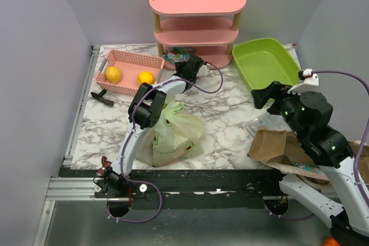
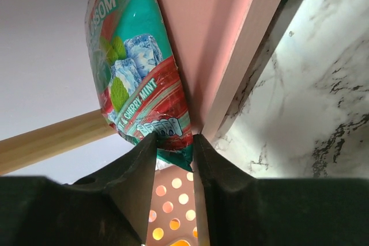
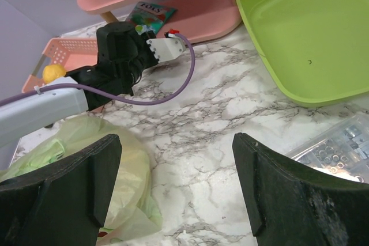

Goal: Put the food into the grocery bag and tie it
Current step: Pick up the snack from the shelf.

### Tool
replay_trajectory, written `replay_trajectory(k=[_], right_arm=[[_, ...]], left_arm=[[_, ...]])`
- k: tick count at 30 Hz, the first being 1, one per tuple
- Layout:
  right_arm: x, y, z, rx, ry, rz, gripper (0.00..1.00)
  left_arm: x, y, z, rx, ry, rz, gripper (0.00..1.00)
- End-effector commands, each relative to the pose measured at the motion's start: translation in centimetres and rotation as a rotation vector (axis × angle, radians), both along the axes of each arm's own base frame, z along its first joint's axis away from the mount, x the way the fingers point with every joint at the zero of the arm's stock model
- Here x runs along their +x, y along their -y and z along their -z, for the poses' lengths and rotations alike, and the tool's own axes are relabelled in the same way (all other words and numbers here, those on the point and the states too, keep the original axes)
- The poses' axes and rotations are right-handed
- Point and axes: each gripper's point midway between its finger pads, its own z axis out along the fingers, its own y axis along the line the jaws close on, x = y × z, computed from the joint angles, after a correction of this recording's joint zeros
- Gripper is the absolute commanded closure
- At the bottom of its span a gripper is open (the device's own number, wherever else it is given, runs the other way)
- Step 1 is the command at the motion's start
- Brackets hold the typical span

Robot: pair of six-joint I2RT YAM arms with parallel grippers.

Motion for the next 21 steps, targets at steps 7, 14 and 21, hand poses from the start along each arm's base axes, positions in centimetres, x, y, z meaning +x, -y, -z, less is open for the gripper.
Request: replay_trajectory(k=[7,14,21], right_arm=[[0.5,-0.2,-0.2,-0.013,0.01,-0.008,0.14],[0.3,-0.4,-0.7,0.012,0.015,-0.01,0.14],[-0.6,-0.3,-1.7,0.048,0.026,-0.022,0.15]], left_arm=[[1.6,1.2,-0.4,-0.047,0.026,0.042,1.0],[0.3,1.0,-0.1,-0.039,-0.038,0.052,1.0],[-3.5,0.7,-2.3,-0.055,-0.068,0.045,1.0]])
